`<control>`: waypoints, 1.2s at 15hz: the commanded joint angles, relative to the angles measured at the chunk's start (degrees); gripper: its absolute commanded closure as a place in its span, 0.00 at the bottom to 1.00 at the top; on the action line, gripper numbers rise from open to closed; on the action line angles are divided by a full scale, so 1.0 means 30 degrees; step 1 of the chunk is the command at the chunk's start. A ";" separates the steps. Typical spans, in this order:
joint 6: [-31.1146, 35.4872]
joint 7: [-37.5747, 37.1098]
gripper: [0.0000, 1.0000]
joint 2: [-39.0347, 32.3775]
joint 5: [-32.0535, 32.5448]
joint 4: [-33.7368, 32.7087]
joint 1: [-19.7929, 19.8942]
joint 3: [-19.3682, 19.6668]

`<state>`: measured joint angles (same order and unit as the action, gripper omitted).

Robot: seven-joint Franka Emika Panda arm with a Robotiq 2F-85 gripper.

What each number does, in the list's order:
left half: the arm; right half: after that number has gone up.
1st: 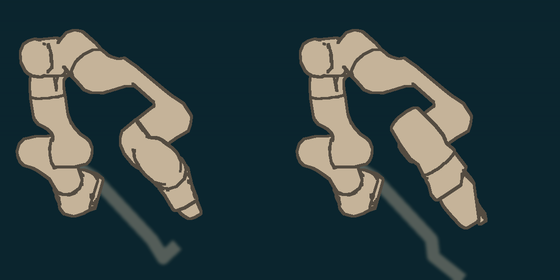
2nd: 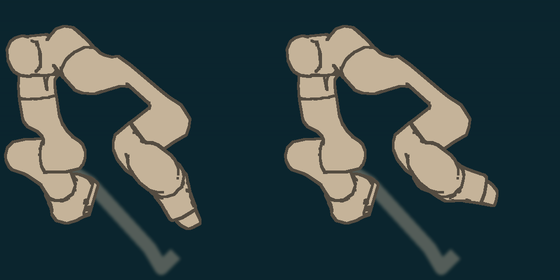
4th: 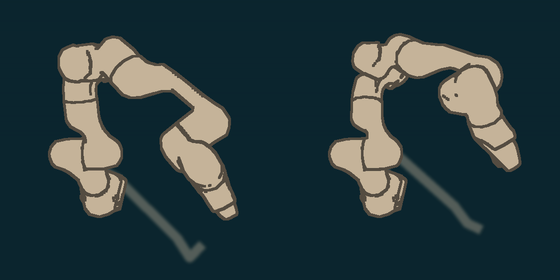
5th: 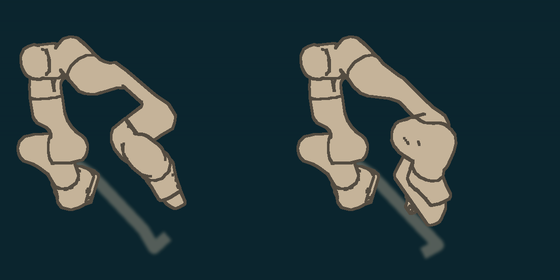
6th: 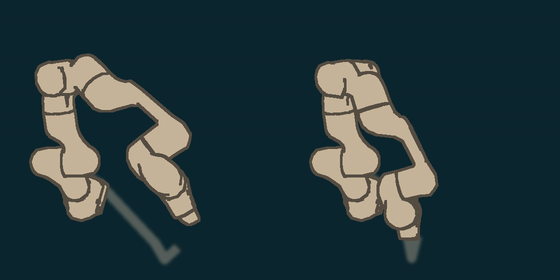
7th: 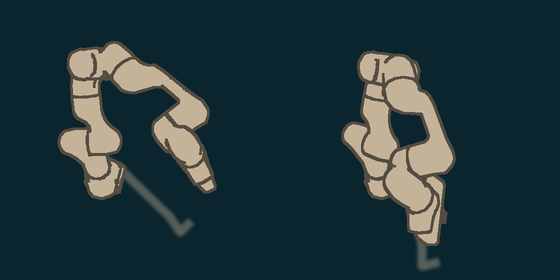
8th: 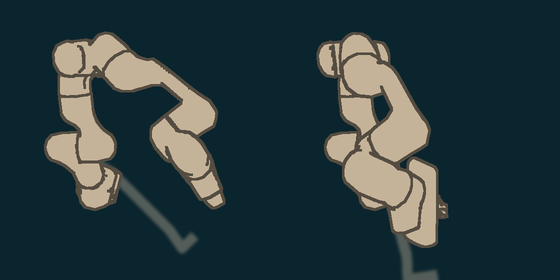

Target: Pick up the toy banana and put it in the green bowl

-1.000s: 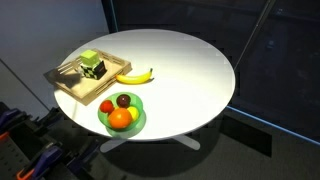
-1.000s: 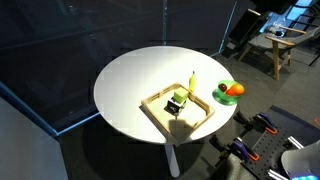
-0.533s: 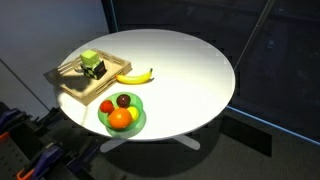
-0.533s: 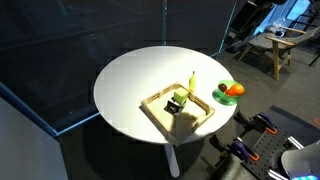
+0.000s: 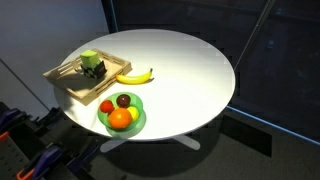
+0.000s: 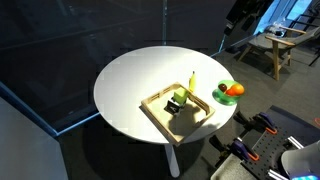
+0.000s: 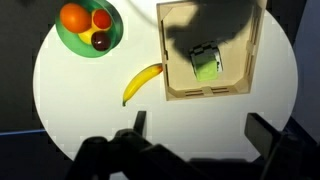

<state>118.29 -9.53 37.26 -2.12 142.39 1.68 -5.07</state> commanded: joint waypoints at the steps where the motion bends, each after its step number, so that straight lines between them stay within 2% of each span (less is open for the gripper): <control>1: 0.0085 -0.1250 0.00 -0.1571 0.0972 -0.1286 0.0668 -0.0196; 5: 0.0803 -0.1843 0.00 -0.3012 0.1869 -0.1826 0.1112 -0.0022; 10: 0.2513 -0.1857 0.00 -0.4816 0.1854 -0.2032 0.1316 0.0469; 18: 0.2441 -0.1250 0.00 -0.7223 0.1132 -0.2780 0.1181 0.1735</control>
<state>126.47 -13.71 18.21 2.40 136.61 5.32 -1.07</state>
